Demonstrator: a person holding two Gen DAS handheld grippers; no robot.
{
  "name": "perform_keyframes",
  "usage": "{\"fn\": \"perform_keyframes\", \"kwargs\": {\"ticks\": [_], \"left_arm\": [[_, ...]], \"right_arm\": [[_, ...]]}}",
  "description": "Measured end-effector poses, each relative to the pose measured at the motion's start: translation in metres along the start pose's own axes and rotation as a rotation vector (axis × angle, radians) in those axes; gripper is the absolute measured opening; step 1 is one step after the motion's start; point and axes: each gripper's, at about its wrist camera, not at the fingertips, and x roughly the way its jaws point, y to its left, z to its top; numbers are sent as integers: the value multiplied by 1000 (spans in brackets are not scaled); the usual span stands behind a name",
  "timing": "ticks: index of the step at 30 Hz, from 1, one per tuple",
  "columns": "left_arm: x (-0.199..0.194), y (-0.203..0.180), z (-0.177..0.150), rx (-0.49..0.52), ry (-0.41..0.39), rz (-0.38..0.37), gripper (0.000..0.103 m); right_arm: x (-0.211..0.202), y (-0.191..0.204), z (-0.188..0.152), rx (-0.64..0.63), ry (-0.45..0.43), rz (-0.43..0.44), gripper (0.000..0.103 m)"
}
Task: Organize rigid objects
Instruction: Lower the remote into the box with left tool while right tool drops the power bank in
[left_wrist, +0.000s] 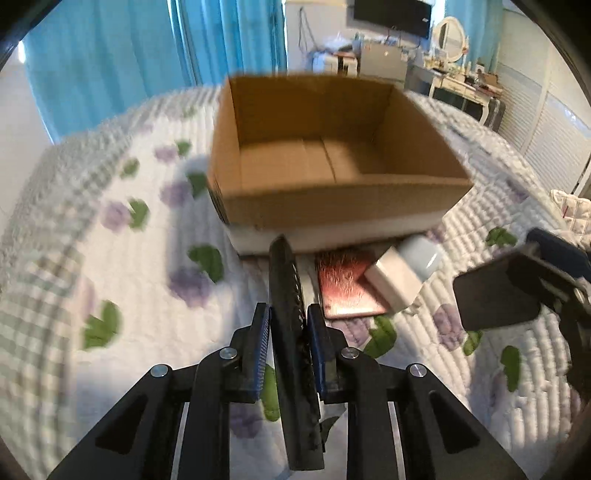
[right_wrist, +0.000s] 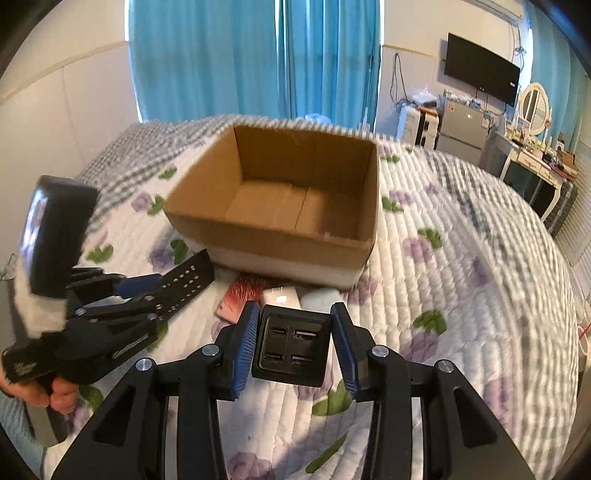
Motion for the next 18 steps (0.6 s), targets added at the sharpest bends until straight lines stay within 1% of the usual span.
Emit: {"fn": "perform_keyframes", "kwargs": {"ticks": [2,3,7,9,11,13,15,18], "left_arm": [[-16,3,10,13,-42,-1,19],[-27,5,22,19,-76,0,19],[-59,1,47,49,-171,-8,19],[-73,-1,69,62,-214,-27,19],[-77,-2,85,70,-236,-29,19],[-76,-6,103,85,-257,-7,19],[-69,-8,119,96,-266,16,19],[-50,-8,143,89,-257,23,19]], "right_arm": [[-11,-1,15,-16,-31,6,39],[-16,-2,22,-22,-47,5,39],[-34,-9,61,-52,-124,-12,39],[-40,-11,82,-65,-161,-20,39],[-41,-11,99,-82,-185,-27,39],[-37,-11,115,-97,-203,-33,39],[-30,-13,128,-99,-213,-27,39],[-10,-17,144,-98,-211,-20,39]]}}
